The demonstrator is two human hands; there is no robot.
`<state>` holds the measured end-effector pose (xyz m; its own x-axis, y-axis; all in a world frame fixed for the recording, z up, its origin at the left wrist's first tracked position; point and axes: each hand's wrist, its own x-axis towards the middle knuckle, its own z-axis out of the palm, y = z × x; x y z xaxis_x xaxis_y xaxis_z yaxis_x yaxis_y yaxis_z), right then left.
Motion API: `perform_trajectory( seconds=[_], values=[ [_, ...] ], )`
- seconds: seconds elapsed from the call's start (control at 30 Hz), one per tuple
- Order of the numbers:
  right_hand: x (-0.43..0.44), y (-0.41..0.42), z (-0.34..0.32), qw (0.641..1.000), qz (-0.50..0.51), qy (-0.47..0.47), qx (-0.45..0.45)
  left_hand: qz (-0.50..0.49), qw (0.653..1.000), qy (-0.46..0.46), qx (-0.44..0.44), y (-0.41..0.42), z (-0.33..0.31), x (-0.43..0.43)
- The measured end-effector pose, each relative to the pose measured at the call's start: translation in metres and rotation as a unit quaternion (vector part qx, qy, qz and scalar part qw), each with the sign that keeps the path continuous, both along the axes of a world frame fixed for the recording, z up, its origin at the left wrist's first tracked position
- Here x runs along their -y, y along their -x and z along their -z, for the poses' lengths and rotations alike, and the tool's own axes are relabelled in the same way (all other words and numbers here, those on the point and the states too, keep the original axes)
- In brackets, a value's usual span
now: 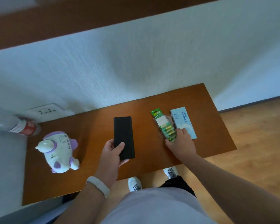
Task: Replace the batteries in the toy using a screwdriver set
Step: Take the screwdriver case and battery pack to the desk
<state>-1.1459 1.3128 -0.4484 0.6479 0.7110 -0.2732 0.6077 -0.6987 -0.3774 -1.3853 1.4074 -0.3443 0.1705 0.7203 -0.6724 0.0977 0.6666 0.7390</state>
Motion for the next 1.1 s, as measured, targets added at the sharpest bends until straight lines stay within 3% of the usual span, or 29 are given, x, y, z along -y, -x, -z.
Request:
perform_trajectory(
  seconds=[0.43,0.57,0.7,0.83,0.93,1.1],
  values=[
    [-0.029,0.057,0.011,1.0,0.005,-0.009,-0.018,-0.021,1.0,-0.01,0.007,0.045,-0.001,-0.012],
    [-0.028,0.057,0.001,1.0,0.004,0.024,-0.016,-0.018,1.0,-0.014,0.017,0.05,-0.002,-0.013],
    [-0.025,0.058,-0.023,1.0,0.005,-0.012,-0.024,-0.013,0.999,-0.015,0.034,0.048,-0.011,-0.012],
    [-0.033,0.067,-0.068,0.987,-0.01,-0.069,-0.142,0.008,0.998,-0.027,0.058,0.039,-0.024,-0.01],
    [-0.04,0.079,-0.107,0.954,-0.017,-0.11,-0.277,0.033,0.996,-0.057,0.061,0.029,-0.033,-0.006],
    [-0.053,0.092,-0.161,0.89,-0.012,-0.188,-0.416,0.049,0.99,-0.072,0.109,0.01,-0.051,0.0]
  ],
)
